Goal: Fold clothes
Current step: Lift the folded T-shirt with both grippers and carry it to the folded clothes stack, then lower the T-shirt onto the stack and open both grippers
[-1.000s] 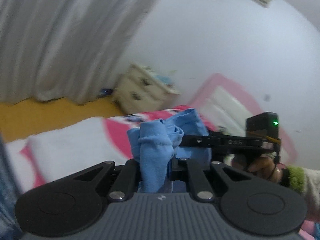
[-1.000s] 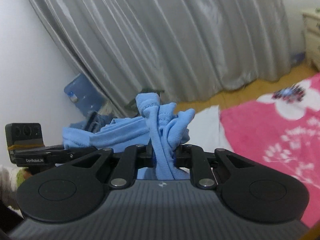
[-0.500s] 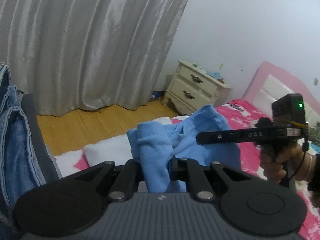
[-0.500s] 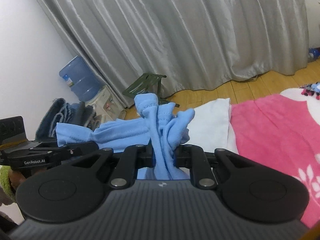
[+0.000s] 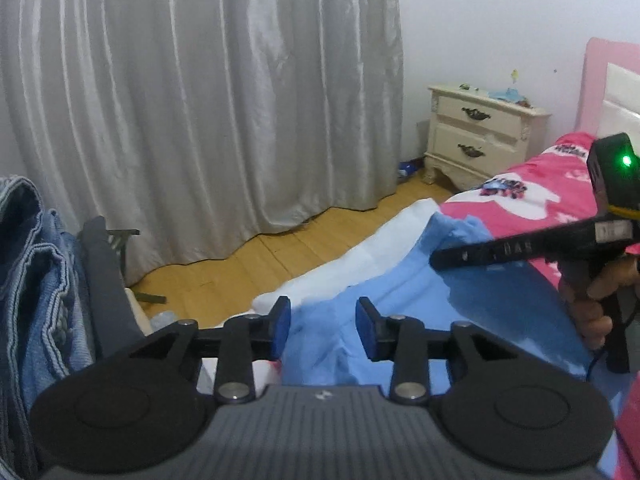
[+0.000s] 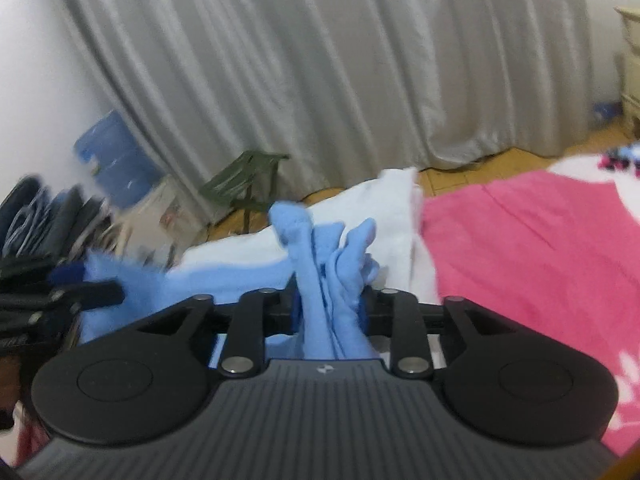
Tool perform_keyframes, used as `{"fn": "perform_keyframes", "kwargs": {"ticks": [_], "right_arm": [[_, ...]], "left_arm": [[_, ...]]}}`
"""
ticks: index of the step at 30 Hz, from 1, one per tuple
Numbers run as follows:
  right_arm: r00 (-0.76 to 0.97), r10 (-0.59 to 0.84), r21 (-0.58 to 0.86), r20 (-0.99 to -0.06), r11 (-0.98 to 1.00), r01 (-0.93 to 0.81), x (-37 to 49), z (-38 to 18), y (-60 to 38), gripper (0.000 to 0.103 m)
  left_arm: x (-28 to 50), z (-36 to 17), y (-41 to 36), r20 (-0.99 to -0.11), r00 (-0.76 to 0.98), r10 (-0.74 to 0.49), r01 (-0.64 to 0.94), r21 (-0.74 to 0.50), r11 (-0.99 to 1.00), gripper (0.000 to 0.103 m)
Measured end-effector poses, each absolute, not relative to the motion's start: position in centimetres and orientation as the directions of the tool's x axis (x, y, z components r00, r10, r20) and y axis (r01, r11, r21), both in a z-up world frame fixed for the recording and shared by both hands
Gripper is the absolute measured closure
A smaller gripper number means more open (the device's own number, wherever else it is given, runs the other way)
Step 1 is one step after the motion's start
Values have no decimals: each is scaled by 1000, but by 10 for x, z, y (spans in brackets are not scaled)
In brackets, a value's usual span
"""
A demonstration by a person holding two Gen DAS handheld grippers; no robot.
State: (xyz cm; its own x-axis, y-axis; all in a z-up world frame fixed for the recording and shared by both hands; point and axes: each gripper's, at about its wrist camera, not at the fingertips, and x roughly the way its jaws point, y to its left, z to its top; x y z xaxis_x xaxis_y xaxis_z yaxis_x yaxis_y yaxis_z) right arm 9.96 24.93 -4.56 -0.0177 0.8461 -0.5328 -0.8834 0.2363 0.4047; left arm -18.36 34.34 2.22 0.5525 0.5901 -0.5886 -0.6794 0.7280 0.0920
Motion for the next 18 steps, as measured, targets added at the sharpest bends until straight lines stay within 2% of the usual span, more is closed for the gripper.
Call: {"fn": "perform_keyframes", "kwargs": {"ticks": [5,10,12,14,18], "right_arm": [[60,883,453,-465,296,-841,114,-38,246,57],[164,924,519,-347,334,-787,133,-13,213,54],[165,927,510,-337,327,-796,137,2,198,55],[99,925,448,-367,269,-852,131,15,190,69],[-91,877,400,-471,121,-908,115,15,196,78]], "left_arm": [[-186,28,331,-558,548,623,-696,109,710,63],[-192,32,322,-535,606,588,-670,55,740,55],[-194,32,319,-546,639,542,-638,17,770,55],[-191,29,316,-569,666,483,-596,-17,803,55],[-174,6,324,-662,615,429,-604,-45,796,57]]}}
